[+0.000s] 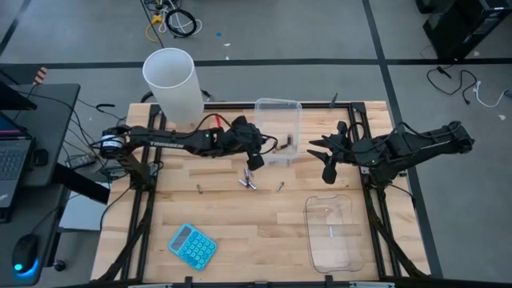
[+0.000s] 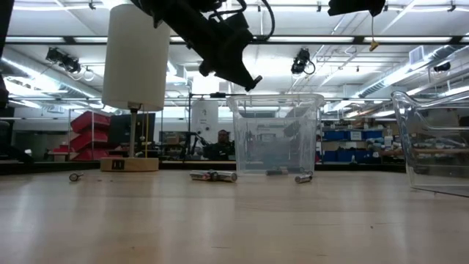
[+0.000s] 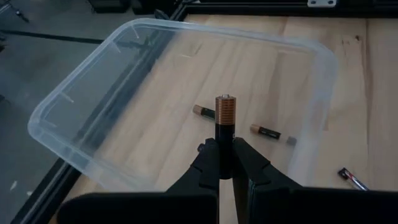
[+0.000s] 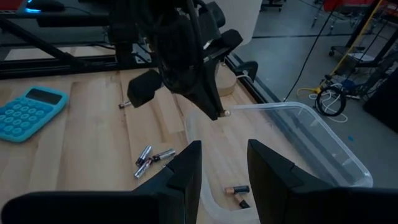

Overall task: Sort batteries
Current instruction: Put the brown battery into the top transparent bin

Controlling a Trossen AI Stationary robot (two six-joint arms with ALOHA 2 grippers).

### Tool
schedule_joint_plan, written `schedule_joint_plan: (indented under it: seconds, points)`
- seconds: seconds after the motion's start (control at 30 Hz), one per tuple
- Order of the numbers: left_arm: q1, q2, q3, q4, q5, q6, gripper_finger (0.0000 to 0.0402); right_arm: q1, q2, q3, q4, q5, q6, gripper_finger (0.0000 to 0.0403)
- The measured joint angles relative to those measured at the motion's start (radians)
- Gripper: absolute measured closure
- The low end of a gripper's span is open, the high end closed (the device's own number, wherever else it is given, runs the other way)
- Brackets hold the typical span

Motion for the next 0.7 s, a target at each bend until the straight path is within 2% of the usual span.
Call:
schedule_joint_plan:
  seconds: [0.3, 0.7]
  points:
    - [-0.002, 0.049, -0.001, 0.012, -0.008, -0.013, 0.0394, 0.000, 0.000, 0.000, -0.020, -0.001, 0.010, 0.0288]
    - [-0.002, 0.055, -0.001, 0.006, -0.011, -0.051, 0.0394, 0.000, 0.000, 0.000, -0.019, -0.002, 0.011, 0.0288]
